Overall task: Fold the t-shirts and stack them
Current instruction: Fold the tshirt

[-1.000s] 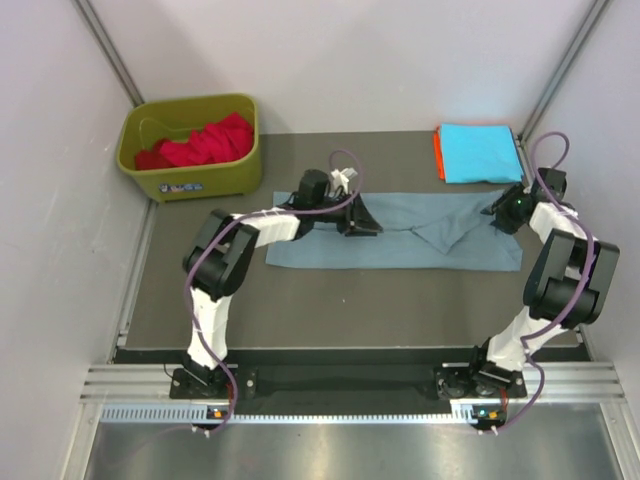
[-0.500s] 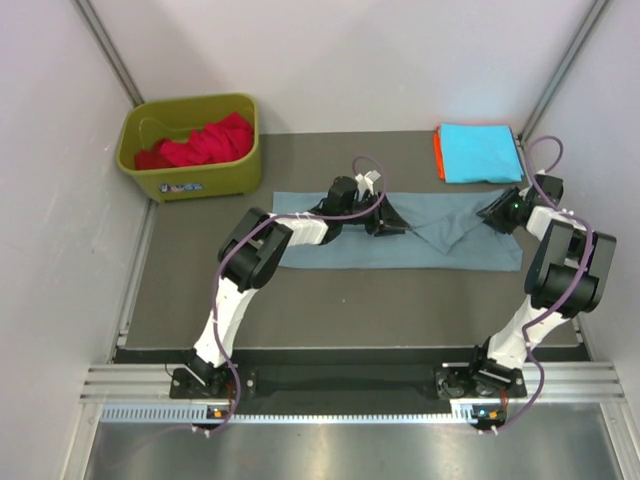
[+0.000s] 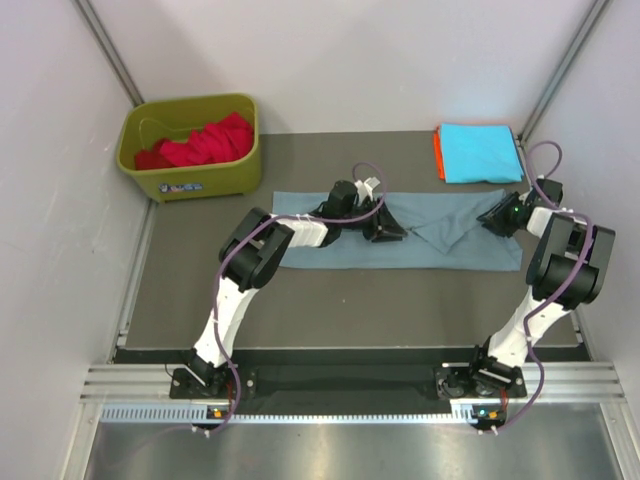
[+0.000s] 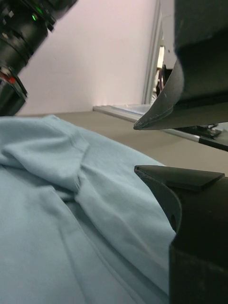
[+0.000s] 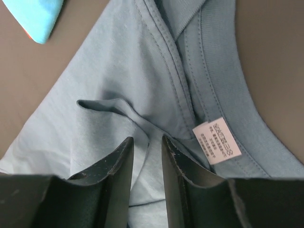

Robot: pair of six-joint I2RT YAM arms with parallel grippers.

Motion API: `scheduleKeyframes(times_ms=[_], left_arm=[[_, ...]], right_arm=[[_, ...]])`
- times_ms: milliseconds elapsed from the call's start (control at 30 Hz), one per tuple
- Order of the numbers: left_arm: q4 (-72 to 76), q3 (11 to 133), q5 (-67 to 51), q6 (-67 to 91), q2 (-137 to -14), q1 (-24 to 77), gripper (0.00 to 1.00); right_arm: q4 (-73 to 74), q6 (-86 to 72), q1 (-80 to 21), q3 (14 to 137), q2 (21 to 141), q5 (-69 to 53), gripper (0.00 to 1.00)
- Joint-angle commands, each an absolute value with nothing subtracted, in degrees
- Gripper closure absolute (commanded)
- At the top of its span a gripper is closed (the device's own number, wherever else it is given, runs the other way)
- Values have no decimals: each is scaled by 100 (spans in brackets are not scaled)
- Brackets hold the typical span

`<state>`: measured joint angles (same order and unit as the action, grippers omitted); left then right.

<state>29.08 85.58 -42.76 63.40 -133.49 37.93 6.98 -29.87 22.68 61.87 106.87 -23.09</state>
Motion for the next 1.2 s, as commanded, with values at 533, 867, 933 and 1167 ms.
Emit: scheduleKeyframes(times_ms=[533,867,933,1167], left_arm=[[721,8060,-4298,4359,-11822,3542,60],[598,7972,-4421,4324,-11742,3252,60],[563,7963,-4438,4307,-11725,3199,60],[150,7989,-4456,4079,-11628,3068,60]], right_arm=[[1186,-2724,2338,6996,10416,-1785,100],[1556,-2725,2355,6987,10195,-1406,100],[1521,-2690,2355,6979,10256,-1345,100],[1442,-2470,2373,7250,10731,-1187,100]])
